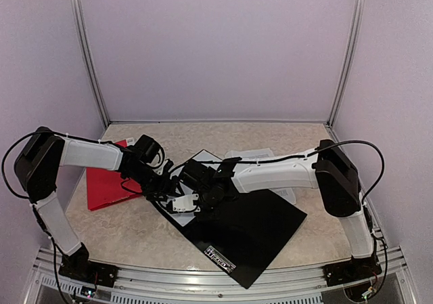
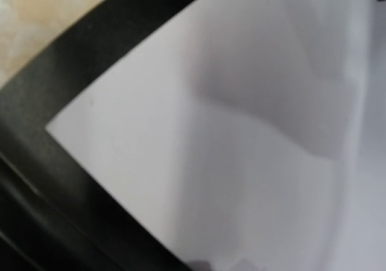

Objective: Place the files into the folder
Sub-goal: Close the spring clip on the folder.

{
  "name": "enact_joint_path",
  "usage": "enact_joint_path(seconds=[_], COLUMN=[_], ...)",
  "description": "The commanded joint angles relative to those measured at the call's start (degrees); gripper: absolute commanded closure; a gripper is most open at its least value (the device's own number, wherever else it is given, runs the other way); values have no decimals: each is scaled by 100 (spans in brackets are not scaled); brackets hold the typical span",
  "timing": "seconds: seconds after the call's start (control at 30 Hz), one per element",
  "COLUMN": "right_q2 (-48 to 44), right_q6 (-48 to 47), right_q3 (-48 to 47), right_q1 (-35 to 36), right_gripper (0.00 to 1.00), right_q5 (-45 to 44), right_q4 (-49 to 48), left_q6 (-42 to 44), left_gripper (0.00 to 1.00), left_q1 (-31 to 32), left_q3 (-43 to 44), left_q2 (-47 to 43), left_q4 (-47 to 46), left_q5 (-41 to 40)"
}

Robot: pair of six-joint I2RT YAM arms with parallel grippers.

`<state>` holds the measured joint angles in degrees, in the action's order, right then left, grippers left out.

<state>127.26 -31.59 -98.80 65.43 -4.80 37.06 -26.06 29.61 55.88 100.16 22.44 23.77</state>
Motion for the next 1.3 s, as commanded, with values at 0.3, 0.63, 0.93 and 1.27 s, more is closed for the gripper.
enact_joint_path(seconds=[0.3,0.63,0.93,1.27], right_q2=[-556,-787,-994,-1098], right_q6=[37,128,211,263], right_q3=[163,310,506,617], right_q1=[-127,-157,-237,-338], right_gripper=[92,91,88,85], right_q5=[-221,-391,-534,-533], right_q4=[34,13,-11,-27], left_q6=[104,110,128,137], left_gripper=[22,22,22,22], left_q1=[-34,-34,-25,-16], left_q3=[-129,-102,-86,-54], left_q2=[346,349,352,355], left_q4=[267,281,306,337], left_q5=[-239,-245,-241,-247])
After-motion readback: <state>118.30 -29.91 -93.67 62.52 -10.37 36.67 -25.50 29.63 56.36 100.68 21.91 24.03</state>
